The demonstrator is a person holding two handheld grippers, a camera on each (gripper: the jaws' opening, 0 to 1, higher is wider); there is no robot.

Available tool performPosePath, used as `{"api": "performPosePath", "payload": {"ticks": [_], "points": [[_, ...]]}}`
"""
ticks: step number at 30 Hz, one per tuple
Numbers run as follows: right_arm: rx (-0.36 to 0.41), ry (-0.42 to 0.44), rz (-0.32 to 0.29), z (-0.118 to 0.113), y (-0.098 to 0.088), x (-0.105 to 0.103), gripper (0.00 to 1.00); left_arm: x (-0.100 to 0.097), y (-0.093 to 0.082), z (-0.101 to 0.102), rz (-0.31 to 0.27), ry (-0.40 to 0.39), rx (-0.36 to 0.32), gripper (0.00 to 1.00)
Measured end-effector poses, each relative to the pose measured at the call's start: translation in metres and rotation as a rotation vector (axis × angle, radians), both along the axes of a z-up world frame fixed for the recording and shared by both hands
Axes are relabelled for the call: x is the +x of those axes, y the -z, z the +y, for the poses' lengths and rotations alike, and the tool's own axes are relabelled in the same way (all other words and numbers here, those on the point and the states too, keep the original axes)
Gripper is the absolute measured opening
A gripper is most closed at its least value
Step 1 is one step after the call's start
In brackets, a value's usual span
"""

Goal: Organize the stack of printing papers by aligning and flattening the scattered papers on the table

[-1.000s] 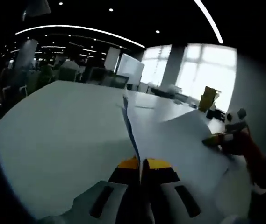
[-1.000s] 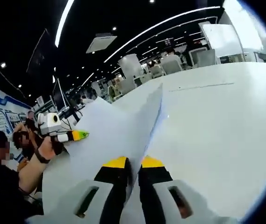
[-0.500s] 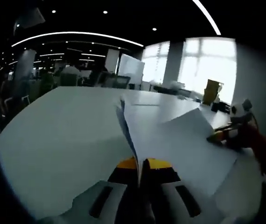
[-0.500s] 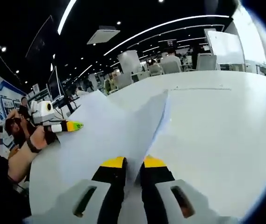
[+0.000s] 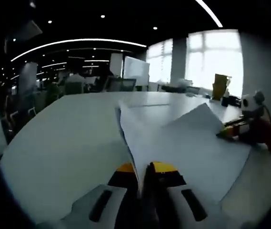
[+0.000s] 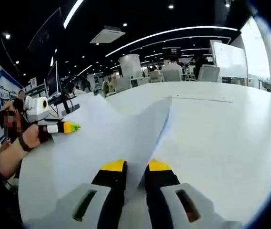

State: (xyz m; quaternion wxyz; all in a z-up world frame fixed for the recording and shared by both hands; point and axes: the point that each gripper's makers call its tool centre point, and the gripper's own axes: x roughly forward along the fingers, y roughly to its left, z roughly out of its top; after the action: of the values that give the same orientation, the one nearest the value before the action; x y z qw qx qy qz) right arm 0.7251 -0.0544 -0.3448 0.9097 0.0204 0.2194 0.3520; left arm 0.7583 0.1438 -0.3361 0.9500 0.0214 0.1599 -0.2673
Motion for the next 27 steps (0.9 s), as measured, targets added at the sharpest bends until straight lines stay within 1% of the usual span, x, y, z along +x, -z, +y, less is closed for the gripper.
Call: {"api": "performPosePath", "payload": {"ticks": [1,3,5,6,8,10,11,14,15,18,20,22,24,27], "points": [[-0.002,0.000,-0.003,0.000,0.000,0.000,0.12,0.000,0.001,0.002,-0.009,-0.007,0.016,0.13],[-0.010,-0.002,-0.014,0.001,0.000,0.000,0.13,-0.001,0.002,0.002,-0.010,-0.015,0.028,0.15],[-0.019,0.002,-0.024,0.002,0.000,0.000,0.16,-0.002,0.003,0.003,-0.015,-0.028,0.049,0.17],[-0.023,0.003,-0.028,0.000,0.000,0.004,0.17,-0.003,0.004,0.004,-0.018,-0.040,0.061,0.18],[-0.037,0.007,-0.038,-0.002,0.000,0.006,0.19,-0.005,0.005,0.006,-0.024,-0.057,0.078,0.20],[-0.043,0.011,-0.043,-0.003,-0.001,0.006,0.23,-0.006,0.004,0.009,-0.016,-0.076,0.065,0.22],[-0.044,0.012,-0.044,-0.003,-0.001,0.006,0.24,-0.003,0.005,0.012,-0.009,-0.091,0.057,0.23],[-0.047,0.022,-0.044,-0.007,-0.001,0.011,0.29,-0.005,0.005,0.014,-0.008,-0.117,0.056,0.27],[-0.047,0.024,-0.044,-0.008,-0.001,0.012,0.31,-0.006,0.004,0.017,-0.011,-0.133,0.058,0.30],[-0.047,0.026,-0.045,-0.009,0.000,0.014,0.35,-0.009,0.004,0.019,-0.012,-0.156,0.059,0.33],[-0.050,0.024,-0.048,-0.009,0.000,0.014,0.39,-0.011,0.005,0.021,-0.014,-0.168,0.059,0.34],[-0.056,0.018,-0.052,-0.008,0.000,0.014,0.46,-0.012,0.004,0.025,-0.017,-0.185,0.054,0.37],[-0.053,0.015,-0.052,-0.008,0.000,0.014,0.51,-0.011,0.003,0.026,-0.014,-0.192,0.034,0.37],[-0.046,0.000,-0.050,-0.006,0.000,0.013,0.53,-0.011,0.002,0.028,-0.015,-0.201,0.017,0.39]]}}
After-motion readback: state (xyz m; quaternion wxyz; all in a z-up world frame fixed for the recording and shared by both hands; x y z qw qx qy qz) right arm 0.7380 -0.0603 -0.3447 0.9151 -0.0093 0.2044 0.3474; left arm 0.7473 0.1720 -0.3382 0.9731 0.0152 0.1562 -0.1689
